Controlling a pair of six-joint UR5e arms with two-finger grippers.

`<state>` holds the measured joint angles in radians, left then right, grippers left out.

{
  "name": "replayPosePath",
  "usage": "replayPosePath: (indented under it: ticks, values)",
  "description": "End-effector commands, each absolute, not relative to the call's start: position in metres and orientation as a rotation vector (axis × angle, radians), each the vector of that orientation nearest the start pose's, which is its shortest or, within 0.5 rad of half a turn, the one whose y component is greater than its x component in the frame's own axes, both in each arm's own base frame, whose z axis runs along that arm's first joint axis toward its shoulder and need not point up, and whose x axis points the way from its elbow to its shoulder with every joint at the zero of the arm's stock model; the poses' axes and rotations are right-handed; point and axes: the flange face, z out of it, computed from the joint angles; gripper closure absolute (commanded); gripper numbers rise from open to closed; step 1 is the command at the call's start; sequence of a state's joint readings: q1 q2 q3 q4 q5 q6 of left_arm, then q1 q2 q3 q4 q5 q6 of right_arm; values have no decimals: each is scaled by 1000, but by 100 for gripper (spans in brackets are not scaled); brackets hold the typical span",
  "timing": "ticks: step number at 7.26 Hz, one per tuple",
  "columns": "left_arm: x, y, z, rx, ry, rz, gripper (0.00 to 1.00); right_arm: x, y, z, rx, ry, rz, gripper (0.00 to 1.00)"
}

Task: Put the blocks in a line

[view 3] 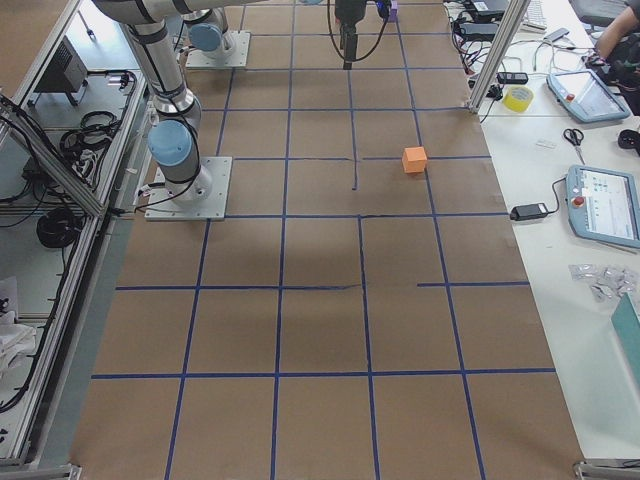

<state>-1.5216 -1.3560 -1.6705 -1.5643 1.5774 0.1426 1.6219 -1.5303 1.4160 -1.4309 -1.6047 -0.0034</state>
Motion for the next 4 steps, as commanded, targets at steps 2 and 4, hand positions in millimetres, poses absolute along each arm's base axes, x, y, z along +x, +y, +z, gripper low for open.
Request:
replayPosePath:
  ticks: [2,4]
  values:
    - [-108,-425,537,138,3105,-265,0,156,-496,527,-86,3175,52,0]
    - [-113,-424,532,139,3114,-243,0,156,-497,527,-86,3172,40,0]
